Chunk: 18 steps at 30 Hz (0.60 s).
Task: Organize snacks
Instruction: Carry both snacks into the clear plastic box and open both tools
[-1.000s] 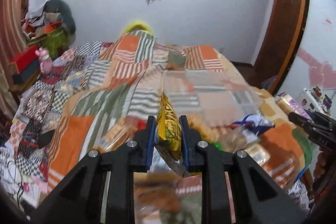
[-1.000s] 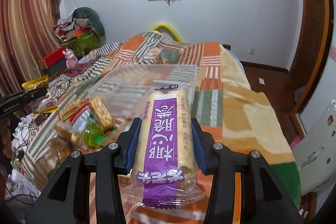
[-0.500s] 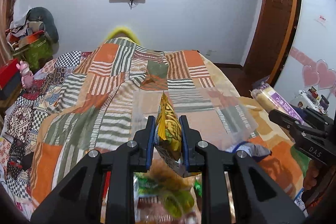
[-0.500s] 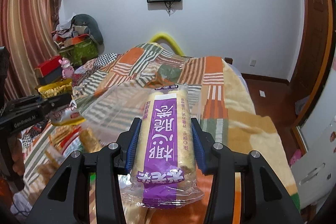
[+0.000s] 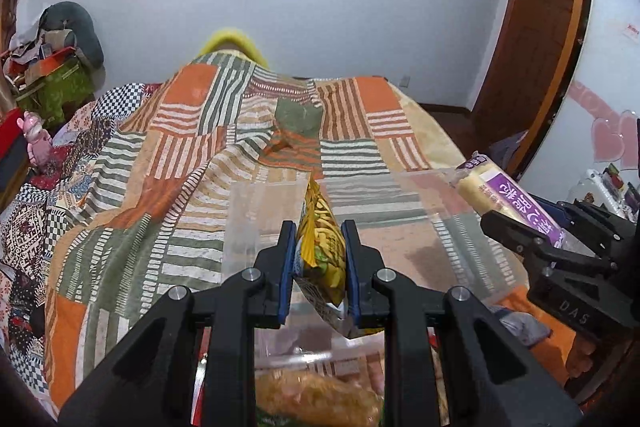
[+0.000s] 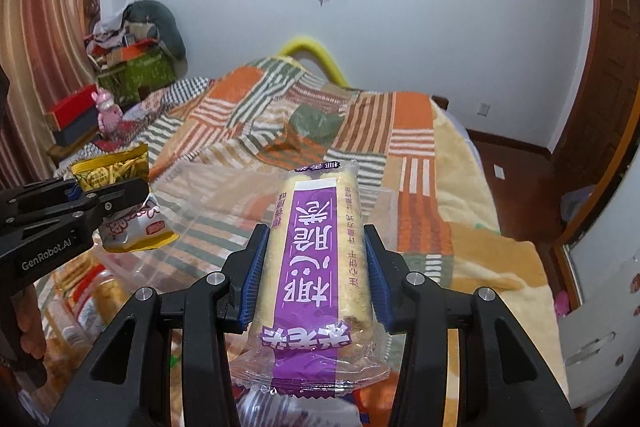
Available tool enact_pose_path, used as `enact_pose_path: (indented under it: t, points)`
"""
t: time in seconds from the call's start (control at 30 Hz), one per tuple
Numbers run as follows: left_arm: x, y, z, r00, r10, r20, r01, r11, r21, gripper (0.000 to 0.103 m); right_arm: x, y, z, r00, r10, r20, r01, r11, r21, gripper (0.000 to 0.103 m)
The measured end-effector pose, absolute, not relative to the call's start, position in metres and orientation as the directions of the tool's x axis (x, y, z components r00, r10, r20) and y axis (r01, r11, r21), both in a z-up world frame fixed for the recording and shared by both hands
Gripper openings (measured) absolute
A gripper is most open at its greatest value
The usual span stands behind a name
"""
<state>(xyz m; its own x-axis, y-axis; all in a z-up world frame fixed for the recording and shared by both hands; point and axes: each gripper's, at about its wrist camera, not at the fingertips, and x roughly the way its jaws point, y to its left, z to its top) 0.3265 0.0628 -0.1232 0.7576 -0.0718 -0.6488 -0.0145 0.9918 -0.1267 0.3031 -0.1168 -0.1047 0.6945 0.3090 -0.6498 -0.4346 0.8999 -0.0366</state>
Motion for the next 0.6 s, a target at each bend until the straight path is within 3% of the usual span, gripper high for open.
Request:
enact_pose_path:
  t: [0.47,0.6]
  points:
    - [0.349,0.053,-0.153,0.680,-0.083,-0.728,0.007,0.994,-0.107,0.022,0.324,-0.108,-0.125,0.619,0.265,-0.739,-0.460,0.885,-0.068,0.042]
    - [0.348,0.052,-0.150,0.681,-0.078,-0.728,0.004,0.995,-0.103,0.031,0.325,-0.111,-0.128,0.597,0.273,-0.755,-0.464,0.885,-0.047,0.042]
